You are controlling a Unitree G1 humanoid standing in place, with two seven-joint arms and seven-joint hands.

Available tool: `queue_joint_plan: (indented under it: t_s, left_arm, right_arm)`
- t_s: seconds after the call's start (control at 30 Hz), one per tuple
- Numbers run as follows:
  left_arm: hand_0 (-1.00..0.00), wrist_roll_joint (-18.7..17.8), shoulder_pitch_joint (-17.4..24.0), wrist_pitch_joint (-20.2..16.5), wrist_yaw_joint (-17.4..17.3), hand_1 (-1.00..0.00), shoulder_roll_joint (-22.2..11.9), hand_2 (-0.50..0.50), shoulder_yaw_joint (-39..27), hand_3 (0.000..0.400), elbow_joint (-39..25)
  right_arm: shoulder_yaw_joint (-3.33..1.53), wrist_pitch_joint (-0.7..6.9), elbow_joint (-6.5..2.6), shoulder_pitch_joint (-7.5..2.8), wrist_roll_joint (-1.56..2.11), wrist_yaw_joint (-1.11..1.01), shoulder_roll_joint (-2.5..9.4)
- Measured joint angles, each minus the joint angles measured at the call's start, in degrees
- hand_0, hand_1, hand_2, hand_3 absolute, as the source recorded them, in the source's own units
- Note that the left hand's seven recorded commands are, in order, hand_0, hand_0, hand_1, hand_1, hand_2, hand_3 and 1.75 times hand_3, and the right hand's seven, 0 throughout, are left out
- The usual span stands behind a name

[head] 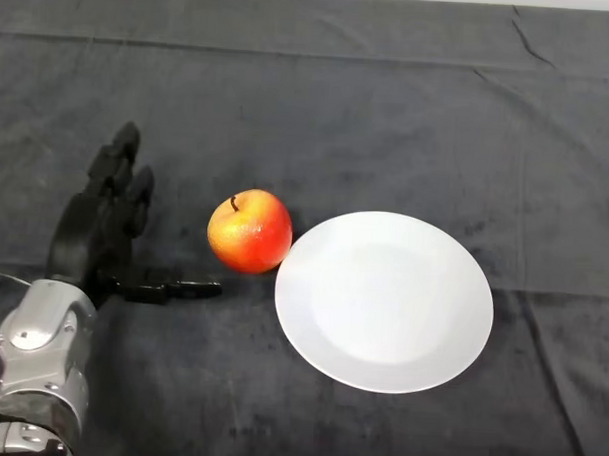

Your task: Move the apple to the plate

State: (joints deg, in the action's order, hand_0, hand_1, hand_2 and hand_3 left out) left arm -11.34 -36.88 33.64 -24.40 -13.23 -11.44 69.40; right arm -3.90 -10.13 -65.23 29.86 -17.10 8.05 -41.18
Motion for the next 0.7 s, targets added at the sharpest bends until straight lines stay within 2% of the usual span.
queue_joint_plan:
  t_s: [0.3,0.7]
  left_arm:
    - [0.0,1.81,0.37,-0.7,0.97,0.0,0.47,0.0,4.72,0.0,0.56]
    - [0.0,2.61,0.34,-0.37,4.47,0.0,0.88,0.0,9.6,0.0,0.54]
  right_arm:
    - [0.01,0.06,0.02,0.0,0.0,0.0,0.0]
    - [0.02,0.13,0.04,0.0,0.0,0.0,-0.04]
